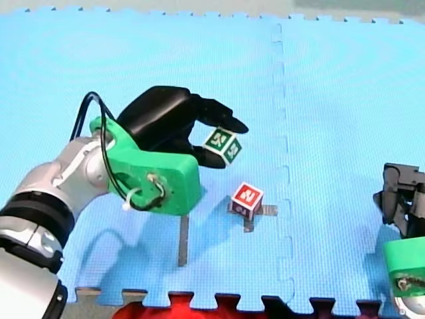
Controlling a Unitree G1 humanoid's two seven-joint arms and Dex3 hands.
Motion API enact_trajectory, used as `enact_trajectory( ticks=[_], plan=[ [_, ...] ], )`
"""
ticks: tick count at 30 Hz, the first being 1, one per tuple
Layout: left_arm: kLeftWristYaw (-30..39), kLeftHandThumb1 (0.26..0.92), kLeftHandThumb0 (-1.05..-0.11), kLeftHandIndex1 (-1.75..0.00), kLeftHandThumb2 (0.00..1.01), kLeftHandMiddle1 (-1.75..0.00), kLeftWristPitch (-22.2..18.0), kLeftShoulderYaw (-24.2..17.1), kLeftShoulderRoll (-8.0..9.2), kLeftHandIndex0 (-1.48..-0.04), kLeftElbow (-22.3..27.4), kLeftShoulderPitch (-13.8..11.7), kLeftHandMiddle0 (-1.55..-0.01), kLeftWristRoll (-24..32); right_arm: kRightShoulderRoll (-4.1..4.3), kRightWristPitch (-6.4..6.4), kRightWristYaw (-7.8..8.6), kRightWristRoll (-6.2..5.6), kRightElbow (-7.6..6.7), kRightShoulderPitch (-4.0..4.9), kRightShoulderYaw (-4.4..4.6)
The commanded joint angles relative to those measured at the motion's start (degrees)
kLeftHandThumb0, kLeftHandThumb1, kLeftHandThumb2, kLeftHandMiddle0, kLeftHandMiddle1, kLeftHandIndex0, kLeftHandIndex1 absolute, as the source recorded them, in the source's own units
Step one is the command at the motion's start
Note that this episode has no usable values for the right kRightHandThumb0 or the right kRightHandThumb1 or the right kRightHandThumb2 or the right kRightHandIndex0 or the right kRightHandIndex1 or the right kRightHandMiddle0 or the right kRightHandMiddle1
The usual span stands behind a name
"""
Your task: Stack cube left
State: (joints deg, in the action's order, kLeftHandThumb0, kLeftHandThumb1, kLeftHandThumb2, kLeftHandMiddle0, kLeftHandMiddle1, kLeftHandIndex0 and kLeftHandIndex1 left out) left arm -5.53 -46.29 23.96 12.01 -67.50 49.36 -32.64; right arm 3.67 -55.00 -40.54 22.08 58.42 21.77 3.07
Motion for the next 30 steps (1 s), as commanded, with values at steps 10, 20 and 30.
enact_trajectory(
  ticks=[10,20,30],
  plan=[
    [2.45,0.863,-0.455,-0.05,0.01,-1.75,1.45,1.83,-0.39,-1.24,0.51,-0.47,-0.85,-0.98,0.10,0.30,-0.37,-0.02,-1.44,-0.53,-0.26],
    [6.75,0.868,-0.467,-0.01,0.00,-1.52,3.01,2.73,-0.10,-1.24,2.55,-0.88,-0.89,-1.00,-0.16,1.80,-0.93,0.32,-2.62,-0.90,-0.23],
    [6.83,0.865,-0.466,0.00,0.00,-1.28,3.48,2.53,-0.37,-1.23,2.94,-0.77,-0.95,-0.69,-0.31,1.78,-1.77,0.78,-2.13,-0.61,-0.07]
  ],
)
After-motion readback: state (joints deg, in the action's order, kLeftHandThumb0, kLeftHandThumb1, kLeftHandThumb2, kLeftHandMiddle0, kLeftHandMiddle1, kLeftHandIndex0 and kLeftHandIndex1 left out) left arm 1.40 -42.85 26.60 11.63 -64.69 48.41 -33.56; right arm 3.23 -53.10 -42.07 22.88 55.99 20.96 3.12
